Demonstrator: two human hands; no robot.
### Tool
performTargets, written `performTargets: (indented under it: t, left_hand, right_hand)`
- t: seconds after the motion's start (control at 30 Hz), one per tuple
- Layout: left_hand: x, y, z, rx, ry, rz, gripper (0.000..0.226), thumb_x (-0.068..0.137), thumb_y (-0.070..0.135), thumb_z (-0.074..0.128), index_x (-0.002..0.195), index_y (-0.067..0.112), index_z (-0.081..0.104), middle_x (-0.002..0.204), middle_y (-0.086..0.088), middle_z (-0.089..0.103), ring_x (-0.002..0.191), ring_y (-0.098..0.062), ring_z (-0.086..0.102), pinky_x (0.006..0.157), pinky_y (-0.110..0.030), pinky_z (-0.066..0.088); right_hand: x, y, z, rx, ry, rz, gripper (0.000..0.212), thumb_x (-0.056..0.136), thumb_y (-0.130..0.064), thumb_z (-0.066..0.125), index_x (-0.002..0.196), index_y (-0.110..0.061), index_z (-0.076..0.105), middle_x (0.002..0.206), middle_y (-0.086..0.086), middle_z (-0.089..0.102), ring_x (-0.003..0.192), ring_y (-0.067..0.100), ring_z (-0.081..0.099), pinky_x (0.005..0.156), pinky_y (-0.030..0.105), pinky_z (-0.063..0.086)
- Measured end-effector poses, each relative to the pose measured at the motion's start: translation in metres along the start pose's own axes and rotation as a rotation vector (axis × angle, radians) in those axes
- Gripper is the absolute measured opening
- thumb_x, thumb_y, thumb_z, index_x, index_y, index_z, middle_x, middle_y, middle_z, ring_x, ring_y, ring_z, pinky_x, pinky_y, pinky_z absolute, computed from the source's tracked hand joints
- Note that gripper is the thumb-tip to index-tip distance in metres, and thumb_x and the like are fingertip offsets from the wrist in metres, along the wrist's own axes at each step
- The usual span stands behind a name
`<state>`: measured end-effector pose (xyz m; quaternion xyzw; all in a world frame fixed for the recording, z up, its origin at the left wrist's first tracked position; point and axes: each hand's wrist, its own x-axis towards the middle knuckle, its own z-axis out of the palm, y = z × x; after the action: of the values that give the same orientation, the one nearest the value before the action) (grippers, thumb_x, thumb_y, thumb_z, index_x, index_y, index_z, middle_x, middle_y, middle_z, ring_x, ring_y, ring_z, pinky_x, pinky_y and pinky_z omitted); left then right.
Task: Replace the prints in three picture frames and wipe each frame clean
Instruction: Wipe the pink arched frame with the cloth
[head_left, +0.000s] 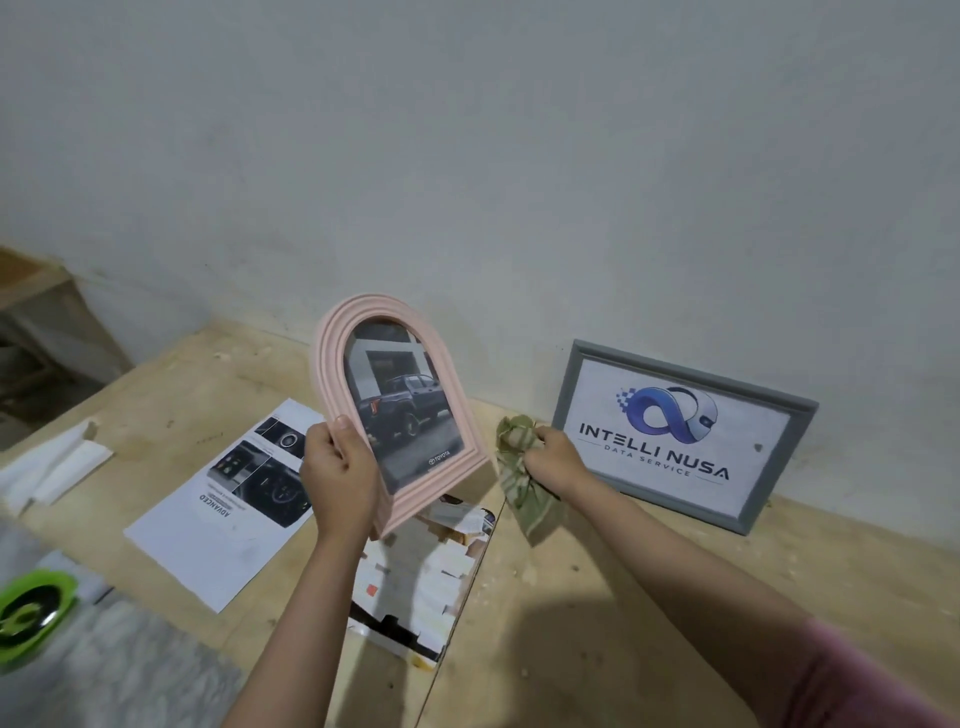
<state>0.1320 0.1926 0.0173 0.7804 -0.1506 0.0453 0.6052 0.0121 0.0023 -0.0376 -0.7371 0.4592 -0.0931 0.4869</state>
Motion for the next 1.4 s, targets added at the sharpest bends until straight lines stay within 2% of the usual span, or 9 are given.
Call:
performTargets:
  t: [0.13,0.27,0.5,0.73,0.83,0.9,1.03,1.23,1.4]
  left_hand:
    - [0.013,-0.008,-0.002,0.048,0.019,-0.001,0.032,0.101,0.023,0.038,0.077,0.002,0.044,0.061,0.0,0.041,0.054,-0.011,0.037,0.047,-0.015,0.029]
    - [0.024,-0.022,0.003,0.078,0.023,-0.055,0.033,0.1,0.023,0.04,0.076,0.001,0.045,0.062,0.001,0.041,0.055,-0.01,0.037,0.049,-0.015,0.03]
    - [0.035,-0.048,0.012,0.082,-0.02,-0.155,0.033,0.1,0.024,0.041,0.074,0.006,0.047,0.064,-0.001,0.042,0.059,-0.014,0.039,0.056,-0.028,0.033]
    - [0.036,-0.062,0.01,0.072,-0.052,-0.224,0.039,0.1,0.026,0.041,0.062,0.016,0.034,0.06,0.001,0.033,0.056,-0.015,0.031,0.055,-0.031,0.029]
    - [0.032,-0.062,0.007,0.044,-0.08,-0.264,0.038,0.1,0.026,0.04,0.063,0.017,0.034,0.06,0.001,0.033,0.056,-0.015,0.031,0.055,-0.031,0.029]
    - [0.029,-0.06,0.004,0.025,-0.098,-0.286,0.038,0.1,0.026,0.04,0.064,0.017,0.035,0.06,0.001,0.033,0.056,-0.014,0.031,0.056,-0.031,0.029]
    - [0.019,-0.051,-0.004,-0.011,-0.135,-0.293,0.034,0.101,0.024,0.038,0.068,0.017,0.042,0.063,0.001,0.036,0.058,-0.014,0.034,0.059,-0.032,0.031]
    - [0.0,-0.044,-0.003,-0.072,-0.208,-0.297,0.039,0.101,0.028,0.035,0.088,-0.004,0.052,0.076,-0.01,0.047,0.07,-0.019,0.044,0.066,-0.033,0.037]
    - [-0.02,-0.024,0.014,-0.02,-0.431,-0.209,0.038,0.101,0.032,0.035,0.074,0.008,0.048,0.069,-0.003,0.044,0.065,-0.017,0.043,0.061,-0.03,0.034]
  right_hand:
    - [0.042,-0.011,0.008,-0.079,0.02,-0.063,0.026,0.08,-0.004,0.053,0.105,-0.01,0.057,0.1,0.009,0.062,0.085,0.022,0.055,0.067,0.025,0.041]
    - [0.089,-0.013,0.025,-0.242,-0.021,-0.213,0.039,0.077,-0.013,0.069,0.111,-0.015,0.052,0.1,0.005,0.06,0.084,0.022,0.056,0.06,0.028,0.042]
    - [0.145,0.026,0.06,-0.827,0.018,-0.543,0.054,0.075,0.011,0.046,0.124,-0.012,0.045,0.113,0.01,0.052,0.102,0.032,0.052,0.077,0.038,0.046]
    - [0.152,0.041,0.075,-0.856,-0.244,-0.315,0.077,0.083,-0.034,0.052,0.147,-0.017,0.014,0.157,0.013,0.005,0.144,0.033,0.005,0.116,0.053,0.008]
    - [0.144,0.029,0.065,-0.692,-0.226,-0.29,0.068,0.087,-0.028,0.048,0.148,-0.018,0.019,0.156,0.012,0.013,0.144,0.031,0.008,0.116,0.051,0.005]
    - [0.129,0.013,0.058,-0.341,-0.109,-0.28,0.05,0.092,-0.019,0.043,0.141,-0.017,0.036,0.144,0.007,0.038,0.136,0.028,0.032,0.112,0.045,0.023]
    - [0.075,-0.019,0.043,0.362,-0.142,-0.053,0.025,0.096,-0.033,0.043,0.088,-0.023,0.065,0.08,-0.002,0.062,0.074,0.019,0.061,0.069,0.033,0.047]
    - [0.019,-0.017,0.025,0.443,-0.086,-0.021,0.024,0.097,-0.033,0.048,0.087,-0.016,0.063,0.079,0.002,0.059,0.076,0.02,0.055,0.076,0.034,0.045]
    - [-0.025,0.009,-0.012,0.478,0.14,0.011,0.024,0.099,-0.03,0.043,0.085,-0.017,0.057,0.079,0.0,0.055,0.076,0.017,0.051,0.075,0.032,0.043]
